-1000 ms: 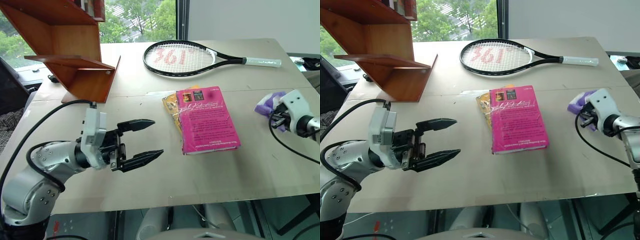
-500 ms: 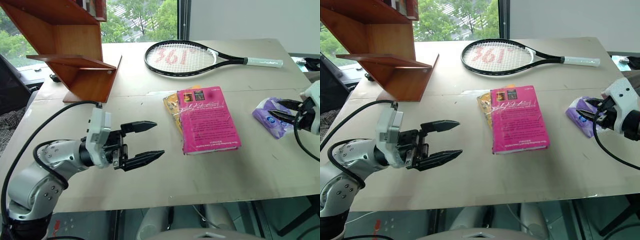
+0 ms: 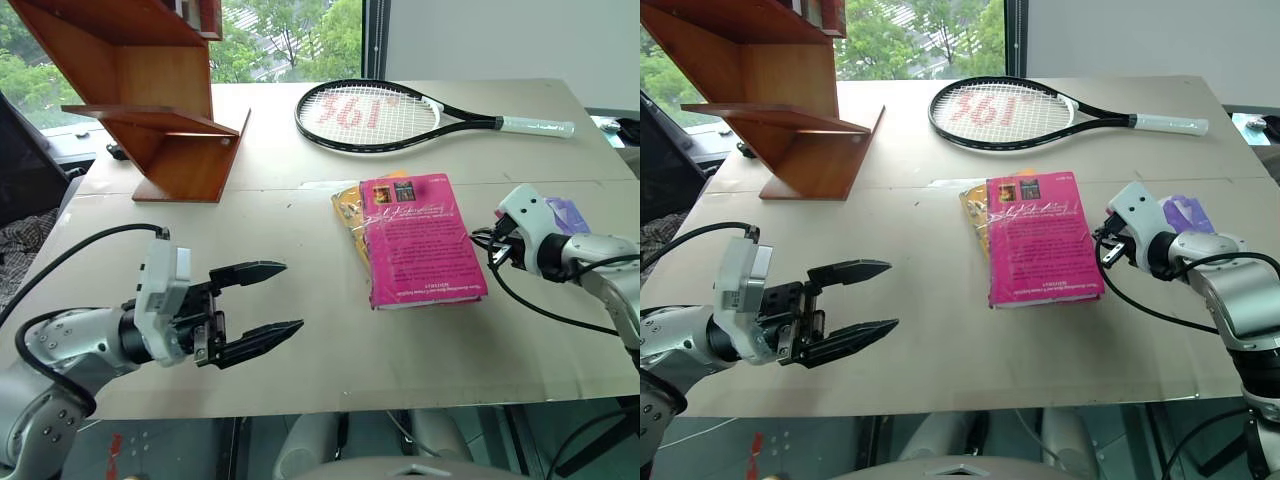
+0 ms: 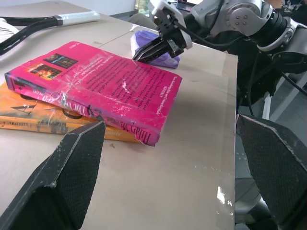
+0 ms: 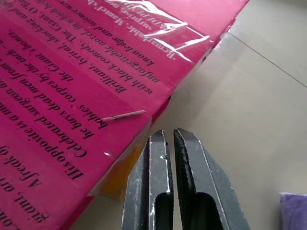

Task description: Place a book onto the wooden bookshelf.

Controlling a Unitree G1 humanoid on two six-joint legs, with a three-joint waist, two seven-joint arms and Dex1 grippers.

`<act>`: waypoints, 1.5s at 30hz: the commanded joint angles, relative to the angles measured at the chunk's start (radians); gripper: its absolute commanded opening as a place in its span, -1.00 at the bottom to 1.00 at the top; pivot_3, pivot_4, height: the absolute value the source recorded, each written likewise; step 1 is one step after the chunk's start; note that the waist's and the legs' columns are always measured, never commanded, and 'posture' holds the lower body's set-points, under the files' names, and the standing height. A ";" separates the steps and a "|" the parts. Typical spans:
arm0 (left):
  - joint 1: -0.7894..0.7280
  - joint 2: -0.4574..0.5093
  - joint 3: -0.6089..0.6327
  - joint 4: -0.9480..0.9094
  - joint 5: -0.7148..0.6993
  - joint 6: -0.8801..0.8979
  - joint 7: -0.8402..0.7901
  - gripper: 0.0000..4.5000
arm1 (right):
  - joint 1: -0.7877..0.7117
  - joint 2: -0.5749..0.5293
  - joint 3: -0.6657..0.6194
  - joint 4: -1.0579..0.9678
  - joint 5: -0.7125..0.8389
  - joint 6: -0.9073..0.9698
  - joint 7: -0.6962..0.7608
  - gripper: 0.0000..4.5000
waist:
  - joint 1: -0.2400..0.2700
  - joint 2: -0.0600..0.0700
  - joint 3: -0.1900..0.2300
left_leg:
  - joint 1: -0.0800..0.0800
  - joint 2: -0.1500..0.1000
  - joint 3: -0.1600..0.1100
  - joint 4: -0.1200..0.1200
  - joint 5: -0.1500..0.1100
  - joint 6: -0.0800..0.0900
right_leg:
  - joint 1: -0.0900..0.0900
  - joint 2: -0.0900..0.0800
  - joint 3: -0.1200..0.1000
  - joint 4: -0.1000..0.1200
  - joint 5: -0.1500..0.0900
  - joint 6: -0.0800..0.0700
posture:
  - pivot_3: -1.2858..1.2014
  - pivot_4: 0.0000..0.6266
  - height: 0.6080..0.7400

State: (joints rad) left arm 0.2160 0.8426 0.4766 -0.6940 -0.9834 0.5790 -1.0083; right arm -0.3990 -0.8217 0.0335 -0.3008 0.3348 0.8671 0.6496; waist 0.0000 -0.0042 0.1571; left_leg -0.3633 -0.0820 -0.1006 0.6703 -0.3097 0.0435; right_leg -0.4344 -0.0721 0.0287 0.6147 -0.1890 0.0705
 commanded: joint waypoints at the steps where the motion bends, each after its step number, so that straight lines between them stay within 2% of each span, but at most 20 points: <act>1: 0.012 0.014 0.039 -0.041 -0.029 -0.009 -0.005 1.00 | -0.030 0.005 0.007 0.001 -0.016 -0.022 0.012 -0.97 | -0.001 0.000 0.000 | 0.000 0.000 0.000 0.000 0.000 0.000 | 0.000 0.000 0.000 0.000 0.000 0.000 | 0.03 -0.52 1.00; 8: 0.036 0.003 0.030 -0.070 -0.027 -0.011 0.014 1.00 | -0.051 0.062 0.052 0.031 -0.049 -0.050 0.007 -0.97 | -0.008 0.000 0.000 | 0.000 0.000 0.000 0.000 0.000 0.000 | 0.000 0.000 0.000 0.000 0.000 0.000 | 0.03 -0.52 1.00; 27: 0.093 -0.016 0.019 -0.059 0.008 -0.028 0.033 1.00 | -0.131 0.238 0.142 -0.022 -0.090 0.027 -0.077 -0.97 | -0.012 0.000 0.000 | 0.001 0.000 0.000 0.000 0.000 0.000 | 0.000 0.001 0.000 0.001 0.000 0.000 | 0.03 -0.52 1.00; 30: 0.114 -0.033 0.038 -0.053 -0.012 -0.014 0.073 1.00 | -0.121 0.224 0.127 -0.009 -0.112 -0.019 -0.079 -0.97 | -0.012 0.000 0.000 | 0.000 0.000 0.000 0.000 0.000 0.000 | 0.000 0.001 0.000 0.001 0.000 0.000 | 0.03 -0.52 1.00; 33: 0.148 -0.041 0.068 -0.018 -0.023 -0.004 0.078 1.00 | -0.067 0.135 0.049 -0.010 -0.075 -0.110 0.034 -0.97 | -0.003 0.000 0.000 | 0.000 -0.001 -0.001 0.000 0.000 0.000 | 0.000 0.001 -0.001 0.000 0.000 0.000 | 0.03 -0.52 1.00; 34: 0.153 -0.044 0.083 0.007 -0.035 0.004 0.081 1.00 | -0.014 0.091 -0.005 -0.007 -0.053 -0.210 0.107 -0.97 | -0.002 0.000 0.000 | 0.000 -0.001 -0.001 0.000 0.000 0.000 | 0.000 0.001 -0.001 -0.001 0.000 0.000 | 0.03 -0.52 1.00; 37: 0.151 -0.040 0.105 0.079 -0.029 0.012 0.072 1.00 | 0.129 0.024 -0.189 -0.020 0.082 -0.311 0.289 -0.56 | 0.013 0.000 0.000 | 0.000 0.000 -0.003 -0.001 0.000 0.000 | 0.002 0.002 -0.004 -0.004 0.000 0.000 | 0.03 -0.52 1.00; 41: 0.137 -0.021 0.088 0.178 0.020 0.021 0.047 1.00 | 0.326 -0.062 -0.377 -0.074 0.234 -0.361 0.518 0.35 | 0.011 0.001 0.000 | 0.000 0.000 -0.004 -0.002 0.000 0.000 | 0.003 0.002 -0.004 -0.005 0.000 0.000 | 0.03 -0.52 1.00; 44: 0.078 -0.003 0.042 0.247 0.013 0.096 0.103 1.00 | 0.428 -0.088 -0.496 -0.145 0.340 -0.344 0.592 0.98 | 0.009 0.002 0.000 | 0.001 0.000 -0.003 -0.001 0.000 0.000 | 0.003 0.001 -0.003 -0.004 0.000 0.000 | 0.03 -0.52 1.00; 45: 0.042 0.002 0.023 0.273 -0.011 0.142 0.131 1.00 | 0.455 -0.083 -0.519 -0.167 0.357 -0.349 0.595 0.98 | 0.010 0.002 0.000 | 0.002 0.001 -0.003 -0.001 0.000 0.000 | 0.004 0.001 -0.003 -0.004 0.000 0.000 | 0.03 -0.52 1.00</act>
State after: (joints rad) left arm 0.2976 0.8279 0.5224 -0.4514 -0.9638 0.6581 -0.9199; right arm 0.0387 -0.8972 -0.4116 -0.3967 0.6295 0.5353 1.2139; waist 0.0097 -0.0020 0.1570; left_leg -0.3613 -0.0811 -0.1038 0.6691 -0.3098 0.0438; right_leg -0.4304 -0.0712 0.0256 0.6113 -0.1889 0.0707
